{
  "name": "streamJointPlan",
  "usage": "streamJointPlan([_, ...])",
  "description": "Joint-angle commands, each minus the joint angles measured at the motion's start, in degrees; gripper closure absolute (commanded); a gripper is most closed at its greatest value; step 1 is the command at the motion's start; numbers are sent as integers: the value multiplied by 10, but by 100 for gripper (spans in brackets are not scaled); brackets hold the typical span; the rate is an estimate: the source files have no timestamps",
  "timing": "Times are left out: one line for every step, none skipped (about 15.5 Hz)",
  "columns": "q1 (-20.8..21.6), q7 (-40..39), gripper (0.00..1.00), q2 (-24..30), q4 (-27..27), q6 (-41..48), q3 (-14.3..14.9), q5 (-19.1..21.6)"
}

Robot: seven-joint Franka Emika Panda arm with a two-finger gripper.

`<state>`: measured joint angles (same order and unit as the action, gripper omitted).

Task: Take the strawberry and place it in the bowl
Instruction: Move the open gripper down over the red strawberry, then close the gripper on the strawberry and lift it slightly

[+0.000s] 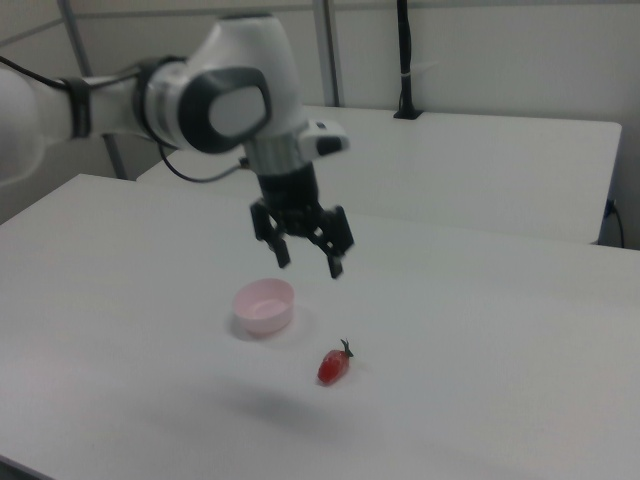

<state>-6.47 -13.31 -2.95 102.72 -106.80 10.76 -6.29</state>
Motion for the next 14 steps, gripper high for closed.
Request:
streamJointPlan([-13, 63, 0, -63, 42, -115, -1, -13])
streamJointPlan([-17, 86, 0, -79, 75, -182, -1, -19])
streamJointPlan([-18, 89, 0, -91, 91, -214, -1, -21])
streamJointPlan([-17, 91, 0, -104, 95, -227, -1, -21])
streamJointPlan([-18, 96, 0, -114, 95, -229, -1, -21])
streamJointPlan([-19, 114, 0, -117, 95, -230, -2, -20])
streamJointPlan([-21, 136, 0, -122, 96, -229, -2, -19])
streamJointPlan([-21, 152, 0, -126, 97, -228, -2, -16])
streamJointPlan([-22, 160, 0, -130, 97, -227, -3, -12])
streamJointPlan([-22, 162, 0, -136, 98, -227, -3, -4])
streamJointPlan([-23, 163, 0, -139, 100, -227, -3, 8])
streamJointPlan([-23, 163, 0, -143, 101, -227, -3, 23])
streamJointPlan([-22, 163, 0, -148, 102, -227, -3, 33])
streamJointPlan([-21, 163, 0, -151, 102, -227, -5, 40])
